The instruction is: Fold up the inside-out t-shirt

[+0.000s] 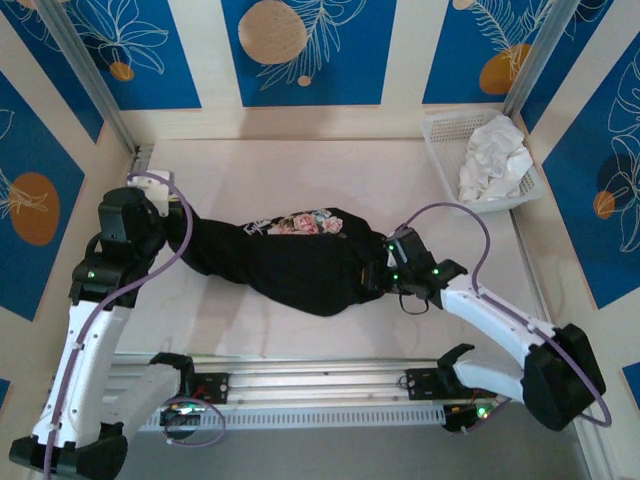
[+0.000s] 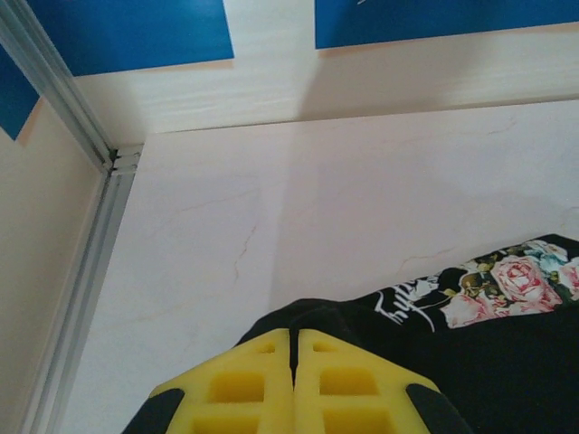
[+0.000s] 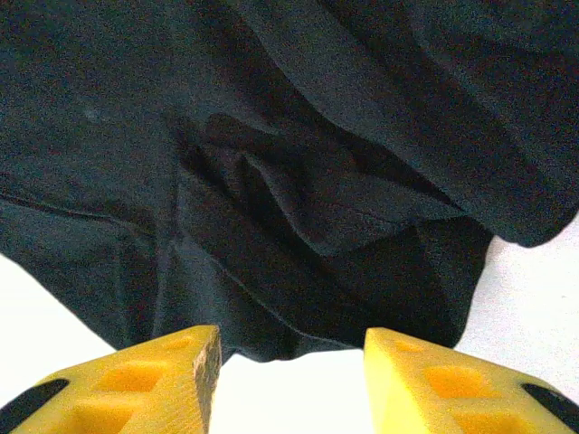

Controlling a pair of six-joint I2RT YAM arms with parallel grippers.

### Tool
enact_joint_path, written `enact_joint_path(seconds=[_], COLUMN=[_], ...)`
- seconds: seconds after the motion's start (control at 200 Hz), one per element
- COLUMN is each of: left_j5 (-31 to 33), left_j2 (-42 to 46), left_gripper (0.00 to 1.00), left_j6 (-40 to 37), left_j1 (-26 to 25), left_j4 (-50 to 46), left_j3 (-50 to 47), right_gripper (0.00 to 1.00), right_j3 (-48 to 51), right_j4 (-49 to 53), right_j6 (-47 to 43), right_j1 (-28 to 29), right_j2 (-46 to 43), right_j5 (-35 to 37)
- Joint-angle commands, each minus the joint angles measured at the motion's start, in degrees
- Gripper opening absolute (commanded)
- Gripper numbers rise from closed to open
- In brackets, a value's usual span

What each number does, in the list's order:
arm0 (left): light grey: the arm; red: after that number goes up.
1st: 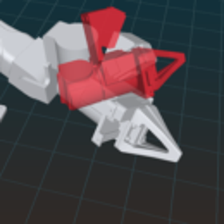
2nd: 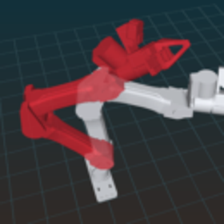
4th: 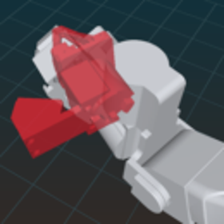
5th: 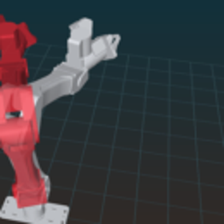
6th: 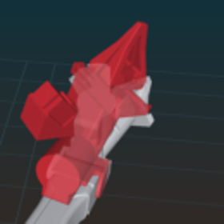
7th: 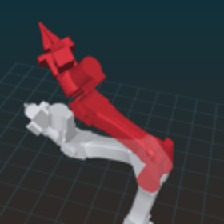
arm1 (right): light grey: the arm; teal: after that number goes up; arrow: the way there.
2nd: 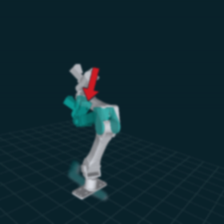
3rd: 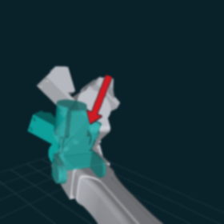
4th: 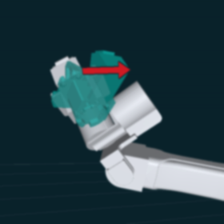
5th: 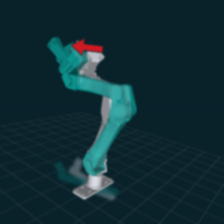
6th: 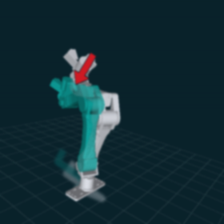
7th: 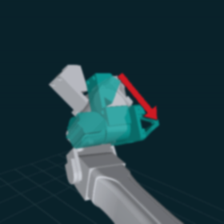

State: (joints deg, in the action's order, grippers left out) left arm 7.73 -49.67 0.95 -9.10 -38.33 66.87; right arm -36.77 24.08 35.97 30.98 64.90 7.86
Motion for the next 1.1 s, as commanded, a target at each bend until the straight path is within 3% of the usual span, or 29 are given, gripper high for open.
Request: enact_joint_path(seconds=[0.0, 0.195, 0.785, 0.965, 1.095], left_j5=[-3.23, -5.43, -7.37, -7.73, -7.81], left_j2=[0.88, 0.20, -0.43, -0.47, -0.59], left_gripper=[0.00, 0.00, 0.00, 0.00, 0.00], left_j6=[0.67, 1.73, 2.26, 2.39, 2.48], left_j1=[0.67, 0.68, 0.68, 0.71, 0.69], left_j4=[2.90, 4.90, 7.04, 7.29, 7.48], left_j3=[-1.12, -1.99, -3.59, -3.87, -3.87], right_gripper=[0.47, 0.46, 0.46, 0.34, 0.23], right_j3=[-3.11, -8.97, -22.40, -22.23, -20.30], right_j4=[0.02, -1.21, 9.71, 8.58, 4.18], right_j6=[-1.57, -5.52, -12.52, -13.16, -13.90], right_j1=[0.46, 2.94, 11.14, 9.94, 6.97], right_j2=[4.75, 13.66, 29.94, 28.94, 27.66], right_j5=[-0.80, -0.39, 15.52, 16.04, 10.68])
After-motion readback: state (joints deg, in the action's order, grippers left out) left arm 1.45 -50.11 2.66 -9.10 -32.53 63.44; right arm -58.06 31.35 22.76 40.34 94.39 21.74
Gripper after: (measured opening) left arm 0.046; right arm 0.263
